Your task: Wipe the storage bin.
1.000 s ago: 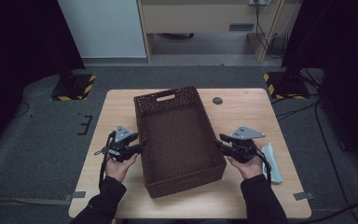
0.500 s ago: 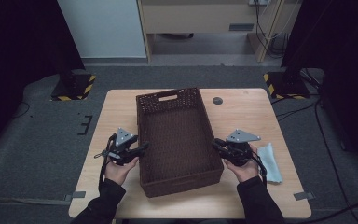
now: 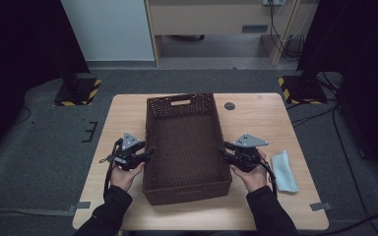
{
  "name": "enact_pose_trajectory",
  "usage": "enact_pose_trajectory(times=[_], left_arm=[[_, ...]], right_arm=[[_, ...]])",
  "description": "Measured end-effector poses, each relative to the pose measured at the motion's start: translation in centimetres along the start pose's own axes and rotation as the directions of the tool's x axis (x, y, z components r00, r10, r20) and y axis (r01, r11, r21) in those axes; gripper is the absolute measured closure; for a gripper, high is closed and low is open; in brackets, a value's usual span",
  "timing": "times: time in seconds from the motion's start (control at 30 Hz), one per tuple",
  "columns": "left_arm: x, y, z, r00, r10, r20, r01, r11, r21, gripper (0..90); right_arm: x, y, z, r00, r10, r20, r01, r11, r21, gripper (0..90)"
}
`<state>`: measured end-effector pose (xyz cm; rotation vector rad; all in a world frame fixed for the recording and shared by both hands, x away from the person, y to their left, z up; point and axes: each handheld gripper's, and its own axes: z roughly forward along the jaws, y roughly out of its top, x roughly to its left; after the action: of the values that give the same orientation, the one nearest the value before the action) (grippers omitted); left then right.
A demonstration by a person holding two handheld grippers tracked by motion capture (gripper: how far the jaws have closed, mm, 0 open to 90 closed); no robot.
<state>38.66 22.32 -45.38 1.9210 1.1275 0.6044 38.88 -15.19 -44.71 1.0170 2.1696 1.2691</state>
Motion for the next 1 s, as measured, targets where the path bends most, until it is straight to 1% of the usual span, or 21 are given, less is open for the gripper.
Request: enact_pose_trajectory(times=[0.03, 0.1, 0.13, 0.17, 0.23, 0.27, 0.33, 0.37, 0.4, 0.43, 0.47, 0.57, 0.63, 0.7, 0.77, 0.83, 0.87, 0.93, 1.0], left_arm=[[0.0, 0.0, 0.0, 1.0, 0.002, 0.002, -0.002, 1.0, 0.003, 52.6], [-0.2, 0.0, -0.1, 1.0, 0.003, 0.005, -0.003, 1.0, 0.009, 51.2], [-0.2, 0.0, -0.1, 0.9999, 0.011, 0.002, -0.011, 0.9999, 0.011, 50.4], [-0.4, 0.0, -0.1, 0.9999, 0.01, 0.001, -0.01, 0.9999, 0.011, 49.8], [-0.4, -0.1, -0.2, 0.9997, 0.023, -0.006, -0.023, 0.9995, 0.021, 50.1], [-0.3, -0.2, -0.3, 0.9998, 0.02, -0.004, -0.02, 0.9996, 0.02, 51.1], [-0.1, -0.5, -0.3, 0.9999, -0.001, 0.012, 0.0, 0.9999, 0.012, 52.3], [-0.1, -0.6, -0.3, 0.9998, -0.007, 0.019, 0.007, 0.9999, 0.01, 52.3], [-0.1, -0.6, -0.4, 0.9998, 0.001, 0.019, -0.001, 0.9999, 0.011, 52.4], [-0.1, -0.6, -0.3, 0.9998, 0.003, 0.018, -0.003, 0.9999, 0.01, 52.9], [-0.1, -0.6, -0.3, 0.9998, 0.004, 0.019, -0.004, 0.9999, 0.012, 53.5], [-0.1, -0.5, -0.4, 0.9999, 0.006, 0.016, -0.006, 0.9998, 0.018, 55.3], [-0.1, -0.4, -0.4, 0.9999, 0.004, 0.011, -0.004, 0.9996, 0.03, 57.2], [0.0, -0.2, -0.3, 0.9999, 0.01, -0.005, -0.01, 0.9995, 0.031, 59.3], [0.4, -0.3, -0.3, 1.0, 0.004, 0.001, -0.004, 0.9996, 0.028, 60.8], [0.5, -0.3, -0.3, 1.0, 0.006, 0.005, -0.006, 0.9996, 0.028, 61.1], [0.4, -0.3, -0.4, 1.0, 0.009, -0.001, -0.009, 0.9995, 0.03, 61.4], [0.3, -0.3, -0.4, 0.9999, 0.014, -0.008, -0.013, 0.9995, 0.03, 62.1], [0.3, -0.3, -0.5, 0.9999, 0.01, -0.008, -0.01, 0.9995, 0.031, 62.4]], right_arm=[[0.2, 0.0, 0.0, 0.9999, -0.008, 0.012, 0.008, 1.0, 0.002, 66.8], [0.2, 0.0, -0.1, 0.9999, -0.007, 0.014, 0.007, 1.0, 0.006, 67.7], [0.2, 0.0, -0.2, 1.0, 0.002, 0.009, -0.002, 1.0, 0.006, 67.8], [0.3, -0.1, -0.3, 0.9999, 0.007, 0.008, -0.007, 1.0, 0.006, 67.6], [0.7, -0.2, -0.7, 1.0, 0.004, -0.001, -0.004, 1.0, 0.013, 67.0], [0.9, -0.2, -0.8, 1.0, 0.002, -0.003, -0.002, 1.0, 0.015, 66.7], [1.1, -0.2, -1.1, 0.9999, -0.012, -0.012, 0.012, 1.0, 0.024, 66.4], [1.2, -0.1, -1.2, 0.9999, -0.009, -0.013, 0.009, 1.0, 0.023, 68.1], [1.1, 0.0, -1.2, 0.9998, -0.016, -0.01, 0.016, 1.0, 0.012, 67.0], [1.0, 0.0, -1.2, 1.0, -0.004, -0.005, 0.004, 1.0, -0.008, 63.2], [0.9, 0.0, -1.1, 1.0, -0.006, 0.003, 0.006, 1.0, -0.015, 61.8], [1.0, -0.2, -0.7, 0.9998, -0.004, 0.02, 0.004, 1.0, -0.022, 57.2], [1.0, -0.2, -0.6, 0.9997, -0.009, 0.024, 0.01, 1.0, -0.024, 54.4], [0.8, -0.1, -0.9, 0.9999, 0.005, 0.014, -0.004, 0.999, -0.052, 51.5], [0.4, 0.1, -1.5, 0.9997, 0.014, 0.022, -0.012, 0.996, -0.084, 49.0], [-0.3, 0.3, -2.2, 0.9988, 0.034, 0.035, -0.03, 0.995, -0.096, 47.1], [-0.8, 0.2, -2.5, 0.998, 0.037, 0.052, -0.032, 0.994, -0.102, 46.3], [-2.0, -0.1, -3.0, 0.9952, 0.063, 0.074, -0.055, 0.994, -0.098, 44.6], [-3.0, -0.5, -3.4, 0.9919, 0.079, 0.1, -0.07, 0.994, -0.088, 43.0]])
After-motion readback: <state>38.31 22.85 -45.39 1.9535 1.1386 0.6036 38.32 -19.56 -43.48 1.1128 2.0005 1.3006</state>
